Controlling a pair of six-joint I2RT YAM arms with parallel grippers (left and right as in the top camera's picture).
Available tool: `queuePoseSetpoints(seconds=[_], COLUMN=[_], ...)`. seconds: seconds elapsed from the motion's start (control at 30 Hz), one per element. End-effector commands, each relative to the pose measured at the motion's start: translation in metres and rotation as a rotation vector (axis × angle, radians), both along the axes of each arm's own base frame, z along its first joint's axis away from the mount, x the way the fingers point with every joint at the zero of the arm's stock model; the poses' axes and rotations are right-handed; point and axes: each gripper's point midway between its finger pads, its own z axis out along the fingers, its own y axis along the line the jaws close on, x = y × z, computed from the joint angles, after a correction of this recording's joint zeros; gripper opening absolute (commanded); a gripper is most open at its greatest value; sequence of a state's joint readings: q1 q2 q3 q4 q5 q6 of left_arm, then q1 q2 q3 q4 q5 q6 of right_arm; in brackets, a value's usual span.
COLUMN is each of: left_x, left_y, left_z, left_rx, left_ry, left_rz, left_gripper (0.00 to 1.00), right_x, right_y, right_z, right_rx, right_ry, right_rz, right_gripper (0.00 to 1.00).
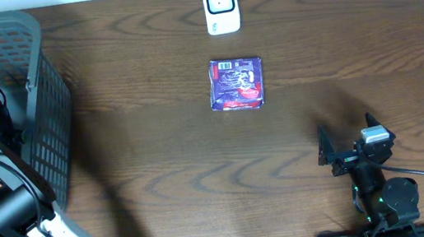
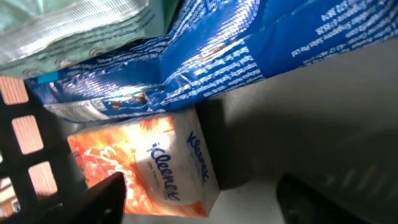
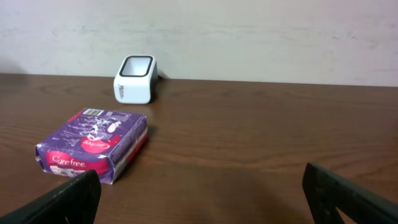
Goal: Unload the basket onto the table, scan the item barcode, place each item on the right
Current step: 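Return the left gripper to the basket and grasp the orange Kleenex pack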
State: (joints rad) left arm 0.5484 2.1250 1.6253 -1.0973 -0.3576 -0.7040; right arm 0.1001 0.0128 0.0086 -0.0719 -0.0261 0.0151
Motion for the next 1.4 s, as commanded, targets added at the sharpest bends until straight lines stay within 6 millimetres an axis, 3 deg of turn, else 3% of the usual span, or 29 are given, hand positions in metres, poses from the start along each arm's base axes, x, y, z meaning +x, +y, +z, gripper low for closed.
queuePoseSetpoints(seconds=[0.0, 0.1, 0.33, 0.57, 0.7, 0.77, 0.87, 1.0, 1.17, 1.37], left_x=[-0.005, -0.006, -0.016, -0.026, -0.026, -0.026, -0.027, -0.019, 0.011, 0.057], left_y=[0.005, 0.007, 0.012, 0.008, 0.007, 0.007, 0.006, 0.003, -0.011, -0.037], left_z=[-0.006, -0.006, -0.008, -0.023, -0.024, -0.024, -0.019, 0.002, 0.050, 0.138], left_rx=[0.014, 0.014, 0.019, -0.001, -0.010, -0.010, -0.016, -0.039, -0.101, -0.150], left_ry=[0.022, 0.021, 0.040, 0.053, 0.047, 0.048, 0.057, 0.013, -0.206, -0.632], left_rz=[0.014, 0.020, 0.039, 0.050, 0.051, 0.051, 0.051, 0.057, 0.044, -0.037], left_gripper=[0.70, 0.62, 0.62, 0.62, 0.31, 0.08, 0.08, 0.07, 0.07, 0.08], right_x=[0.000, 0.000, 0.000, 0.000, 0.000, 0.000, 0.000, 0.000, 0.000, 0.000], right_y=[-0.003, -0.003, -0.003, -0.003, -0.003, -0.003, -0.003, -0.003, -0.003, -0.003], right_z=[-0.002, -0.002, -0.002, -0.002, -0.002, -0.002, -0.002, -0.002, -0.002, -0.002], right_rx=[0.013, 0.013, 0.013, 0.013, 0.013, 0.013, 0.013, 0.013, 0.013, 0.013], right_ry=[0.007, 0.007, 0.007, 0.007, 0.007, 0.007, 0.007, 0.007, 0.007, 0.007], right_rz=[-0.016, -0.016, -0.016, -0.016, -0.016, -0.016, -0.016, -0.016, -0.016, -0.016], right_gripper=[0.99, 0.99, 0.99, 0.99, 0.99, 0.99, 0.99, 0.99, 0.99, 0.99])
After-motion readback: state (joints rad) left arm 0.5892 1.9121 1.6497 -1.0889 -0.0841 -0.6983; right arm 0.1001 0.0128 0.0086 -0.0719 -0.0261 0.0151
